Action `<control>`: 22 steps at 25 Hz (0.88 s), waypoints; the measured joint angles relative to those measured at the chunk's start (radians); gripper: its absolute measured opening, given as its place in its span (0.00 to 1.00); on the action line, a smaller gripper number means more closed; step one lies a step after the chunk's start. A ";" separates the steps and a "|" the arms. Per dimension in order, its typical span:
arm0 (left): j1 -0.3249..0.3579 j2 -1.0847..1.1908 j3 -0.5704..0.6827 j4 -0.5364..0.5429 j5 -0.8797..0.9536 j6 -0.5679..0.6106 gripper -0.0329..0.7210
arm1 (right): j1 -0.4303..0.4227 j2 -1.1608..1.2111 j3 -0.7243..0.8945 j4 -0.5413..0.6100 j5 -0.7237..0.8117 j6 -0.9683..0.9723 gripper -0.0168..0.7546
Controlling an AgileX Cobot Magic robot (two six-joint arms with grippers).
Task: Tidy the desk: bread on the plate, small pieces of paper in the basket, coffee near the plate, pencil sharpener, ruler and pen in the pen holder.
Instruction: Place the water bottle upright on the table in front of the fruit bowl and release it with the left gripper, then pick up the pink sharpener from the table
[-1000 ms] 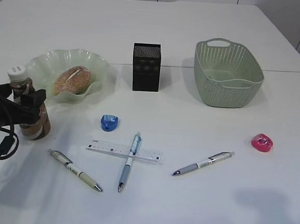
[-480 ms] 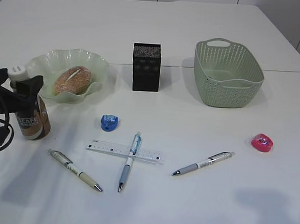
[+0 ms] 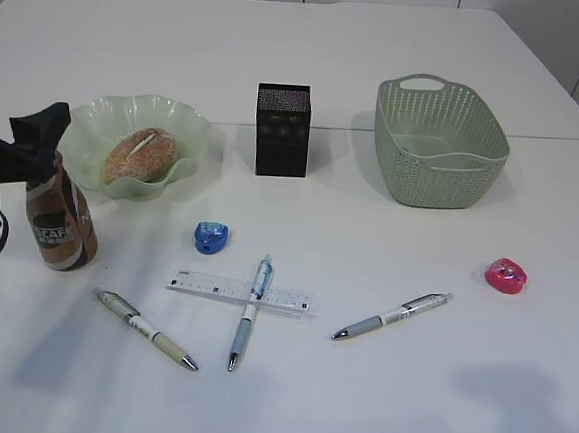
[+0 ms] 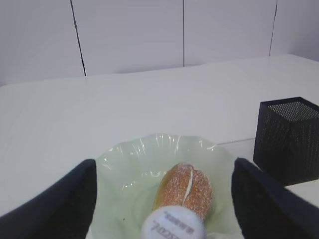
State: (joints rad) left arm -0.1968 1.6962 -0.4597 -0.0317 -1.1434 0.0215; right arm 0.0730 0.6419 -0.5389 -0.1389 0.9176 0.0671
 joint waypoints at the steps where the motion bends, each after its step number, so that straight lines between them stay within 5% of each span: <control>1: 0.000 -0.012 0.000 0.000 0.000 0.002 0.83 | 0.000 0.000 0.000 0.000 0.000 0.000 0.63; 10: 0.000 -0.167 0.004 0.011 0.034 0.002 0.83 | 0.000 0.000 0.000 0.000 0.000 0.000 0.63; 22: 0.000 -0.488 -0.028 0.011 0.553 0.002 0.83 | 0.000 0.000 0.000 0.000 0.000 0.000 0.62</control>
State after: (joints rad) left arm -0.1968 1.2082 -0.4877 -0.0211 -0.5908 0.0235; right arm 0.0730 0.6419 -0.5389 -0.1389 0.9176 0.0671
